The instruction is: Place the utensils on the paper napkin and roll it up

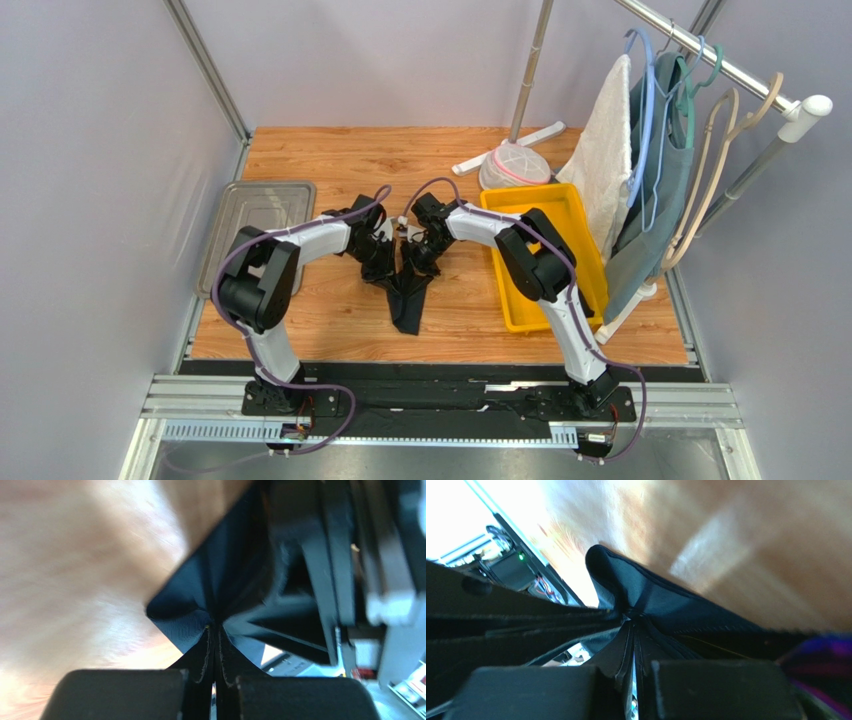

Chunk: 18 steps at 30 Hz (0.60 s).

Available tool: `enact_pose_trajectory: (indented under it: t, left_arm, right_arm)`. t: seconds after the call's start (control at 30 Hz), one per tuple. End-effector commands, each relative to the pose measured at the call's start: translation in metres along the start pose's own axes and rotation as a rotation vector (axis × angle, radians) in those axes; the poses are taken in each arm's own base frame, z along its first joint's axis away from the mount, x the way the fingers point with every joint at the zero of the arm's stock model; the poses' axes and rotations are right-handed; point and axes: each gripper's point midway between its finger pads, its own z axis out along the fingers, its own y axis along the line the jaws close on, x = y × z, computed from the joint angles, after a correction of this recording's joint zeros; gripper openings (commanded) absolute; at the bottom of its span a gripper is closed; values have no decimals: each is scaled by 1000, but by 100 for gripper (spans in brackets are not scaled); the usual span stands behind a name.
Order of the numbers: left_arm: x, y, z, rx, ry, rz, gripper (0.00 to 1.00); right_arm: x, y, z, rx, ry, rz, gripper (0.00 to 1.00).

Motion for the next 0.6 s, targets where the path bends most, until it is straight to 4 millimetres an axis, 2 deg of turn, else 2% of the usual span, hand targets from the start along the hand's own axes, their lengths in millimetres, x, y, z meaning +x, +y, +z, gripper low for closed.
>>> enact_pose_trajectory:
  t: [0.0,0.07,0.17,0.4,0.5,0.57]
  left_arm:
    - [-11,25,-1,-119,45,24,0]
    - [-25,26,-3,-121,34,37,0]
    - [-29,30,-3,-138,59,53,0]
    - [-32,46,-10,-160,48,33,0]
    - [-33,53,-9,-161,58,21,0]
    - [-35,52,-8,-159,62,21,0]
  right_arm:
    - [-52,-72,14,271,-181,-20,0]
    - [-62,-68,8,274,-211,-33,0]
    - [-77,-63,0,282,-253,-52,0]
    - [-96,-65,-10,297,-305,-50,0]
    - [-100,-51,-22,238,-319,-53,3]
    - [-100,-27,-35,163,-342,-70,10]
